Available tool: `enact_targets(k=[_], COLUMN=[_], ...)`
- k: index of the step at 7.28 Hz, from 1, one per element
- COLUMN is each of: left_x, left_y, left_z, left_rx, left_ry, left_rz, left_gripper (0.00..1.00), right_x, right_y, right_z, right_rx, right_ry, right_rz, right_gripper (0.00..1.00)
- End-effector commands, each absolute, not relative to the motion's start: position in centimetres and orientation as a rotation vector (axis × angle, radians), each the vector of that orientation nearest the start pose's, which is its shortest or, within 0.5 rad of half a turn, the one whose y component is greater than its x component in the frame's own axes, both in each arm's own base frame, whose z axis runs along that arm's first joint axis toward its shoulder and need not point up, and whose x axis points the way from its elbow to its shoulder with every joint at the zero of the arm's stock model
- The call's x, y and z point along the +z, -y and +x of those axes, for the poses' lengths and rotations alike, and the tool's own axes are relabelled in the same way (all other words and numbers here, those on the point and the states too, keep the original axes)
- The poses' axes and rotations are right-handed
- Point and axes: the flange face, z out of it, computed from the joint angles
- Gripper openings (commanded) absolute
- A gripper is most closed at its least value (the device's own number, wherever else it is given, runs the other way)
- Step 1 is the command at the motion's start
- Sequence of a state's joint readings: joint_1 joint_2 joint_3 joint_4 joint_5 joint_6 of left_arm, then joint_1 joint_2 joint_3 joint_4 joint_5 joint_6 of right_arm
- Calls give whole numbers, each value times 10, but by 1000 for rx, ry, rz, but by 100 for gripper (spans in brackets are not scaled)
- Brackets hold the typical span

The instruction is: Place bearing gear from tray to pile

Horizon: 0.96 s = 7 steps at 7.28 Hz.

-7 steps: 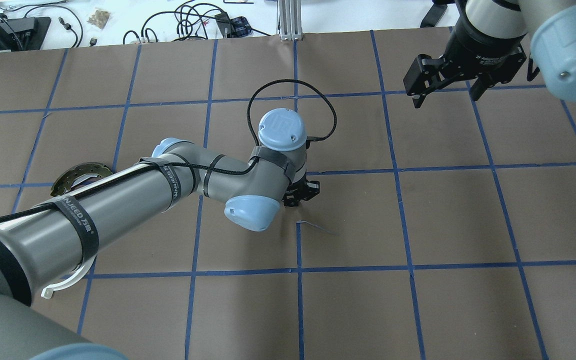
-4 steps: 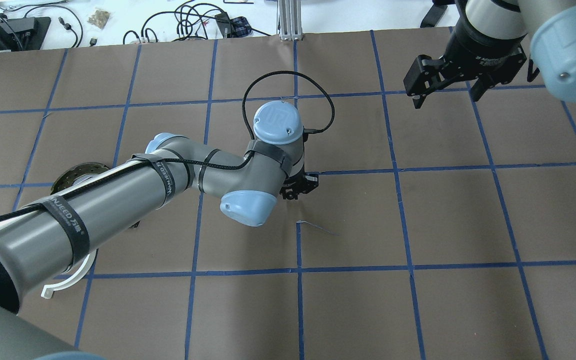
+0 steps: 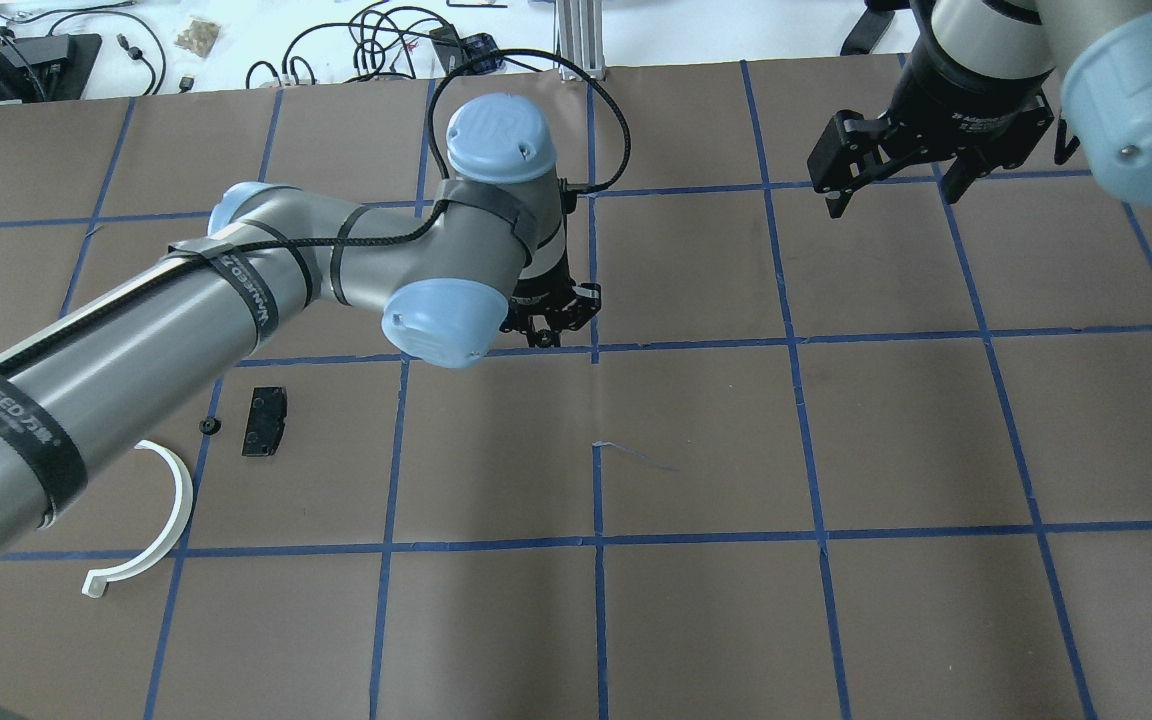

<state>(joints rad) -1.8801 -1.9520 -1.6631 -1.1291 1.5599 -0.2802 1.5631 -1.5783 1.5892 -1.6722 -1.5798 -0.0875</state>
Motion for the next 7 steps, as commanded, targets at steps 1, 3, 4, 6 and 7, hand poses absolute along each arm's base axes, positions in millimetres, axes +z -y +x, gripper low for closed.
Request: enact_targets(k=[1,3,4,6,7], left_x=[299,321,326,319,310], left_y=[555,566,572,572,565], left_z=[-261,-201,-177,-108,-85], left_rx=[154,154,140,168,183], left_ry=[-3152,-3159,-3161,-3168,-3174], left_rz=[84,136,141,171,149], left_gripper=[0,0,0,0,0], right_x=[493,493,493,493,493], right_y=[498,498,498,498,498], right_z=[129,129,129,129,129], right_rx=[-142,-142,-142,-142,-142], right_ry=[-3149,-3148,-3148,-3148,-3148], right_rz=[-125,-125,-125,-125,-125], right_gripper=[100,100,100,100,100])
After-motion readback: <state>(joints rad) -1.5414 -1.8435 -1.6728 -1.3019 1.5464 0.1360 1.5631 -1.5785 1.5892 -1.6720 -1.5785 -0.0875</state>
